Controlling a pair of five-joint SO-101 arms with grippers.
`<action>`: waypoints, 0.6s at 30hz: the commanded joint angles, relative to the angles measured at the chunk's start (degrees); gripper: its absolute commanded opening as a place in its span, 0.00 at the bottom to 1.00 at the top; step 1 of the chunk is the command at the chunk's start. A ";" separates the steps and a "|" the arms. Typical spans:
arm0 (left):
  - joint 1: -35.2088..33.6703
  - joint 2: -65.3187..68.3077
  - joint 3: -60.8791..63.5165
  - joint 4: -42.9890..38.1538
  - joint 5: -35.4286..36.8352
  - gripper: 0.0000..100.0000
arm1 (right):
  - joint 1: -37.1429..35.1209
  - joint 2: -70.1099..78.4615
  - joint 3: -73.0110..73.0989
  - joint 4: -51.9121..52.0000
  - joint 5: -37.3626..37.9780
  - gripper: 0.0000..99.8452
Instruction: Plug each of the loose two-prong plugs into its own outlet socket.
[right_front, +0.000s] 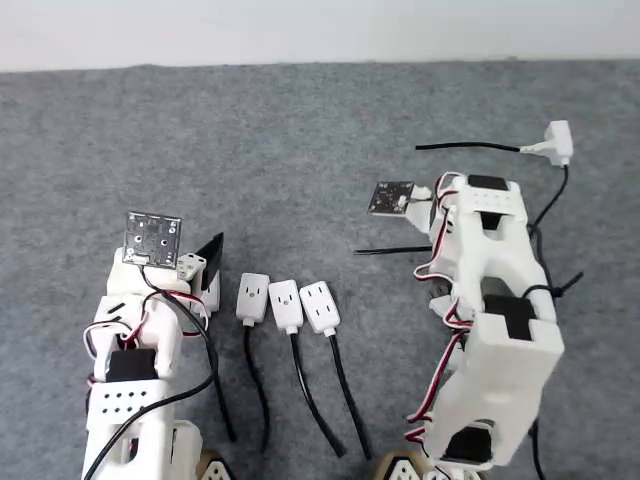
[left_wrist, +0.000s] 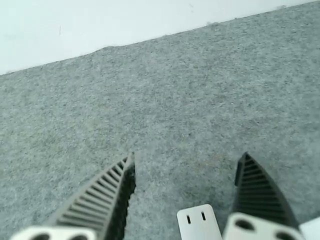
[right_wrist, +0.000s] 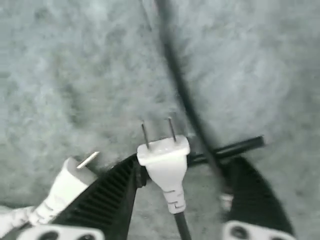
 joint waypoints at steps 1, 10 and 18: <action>0.44 0.00 -0.57 -1.67 -0.53 0.31 | 0.31 1.01 0.18 -0.22 -1.41 0.03; 0.44 0.00 -0.31 -2.81 -0.53 0.31 | 1.27 -5.41 -1.32 7.43 -3.34 0.01; 0.44 0.00 0.13 -3.25 -0.62 0.31 | 0.13 -20.70 -3.52 18.42 -6.86 0.01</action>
